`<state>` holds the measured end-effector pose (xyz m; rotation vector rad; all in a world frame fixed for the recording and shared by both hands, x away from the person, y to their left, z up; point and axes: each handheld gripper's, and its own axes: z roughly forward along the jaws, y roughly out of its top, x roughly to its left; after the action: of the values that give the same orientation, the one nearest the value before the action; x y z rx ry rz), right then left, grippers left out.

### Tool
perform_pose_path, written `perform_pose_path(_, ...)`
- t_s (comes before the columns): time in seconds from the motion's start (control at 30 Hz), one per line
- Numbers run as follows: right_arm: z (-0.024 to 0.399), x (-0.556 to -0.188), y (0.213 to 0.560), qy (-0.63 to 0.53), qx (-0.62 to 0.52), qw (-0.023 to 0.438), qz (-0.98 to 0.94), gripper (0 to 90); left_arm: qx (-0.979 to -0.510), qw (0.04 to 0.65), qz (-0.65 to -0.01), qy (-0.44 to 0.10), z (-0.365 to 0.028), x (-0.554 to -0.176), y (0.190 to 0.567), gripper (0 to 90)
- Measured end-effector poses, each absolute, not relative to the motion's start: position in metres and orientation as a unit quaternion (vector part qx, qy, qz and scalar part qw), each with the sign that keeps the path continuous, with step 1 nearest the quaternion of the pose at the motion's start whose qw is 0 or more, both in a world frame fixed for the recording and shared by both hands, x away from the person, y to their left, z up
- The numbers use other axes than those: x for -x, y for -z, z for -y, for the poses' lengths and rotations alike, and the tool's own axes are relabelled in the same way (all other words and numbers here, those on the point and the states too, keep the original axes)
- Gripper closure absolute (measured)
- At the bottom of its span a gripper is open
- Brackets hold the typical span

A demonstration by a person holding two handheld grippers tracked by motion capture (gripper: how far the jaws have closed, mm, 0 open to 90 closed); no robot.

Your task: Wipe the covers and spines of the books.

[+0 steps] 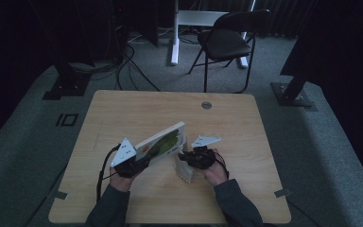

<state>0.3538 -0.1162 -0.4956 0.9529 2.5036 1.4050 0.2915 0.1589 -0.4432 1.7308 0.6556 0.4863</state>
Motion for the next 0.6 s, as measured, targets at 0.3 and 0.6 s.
perform_pose_path(0.3,0.1159,-0.3559,0.4988,-0.457,-0.323,0.054,-0.827,83.0,-0.738,0.578,-0.279,-0.208,-0.1586,-0.2907,0.4423,77.7)
perform_pose_path(0.6,0.1173,-0.3574,0.4989,-0.454,-0.331,0.055,-0.826,83.0,-0.739,0.578,-0.277,-0.207,-0.1574,-0.2901,0.4418,77.7)
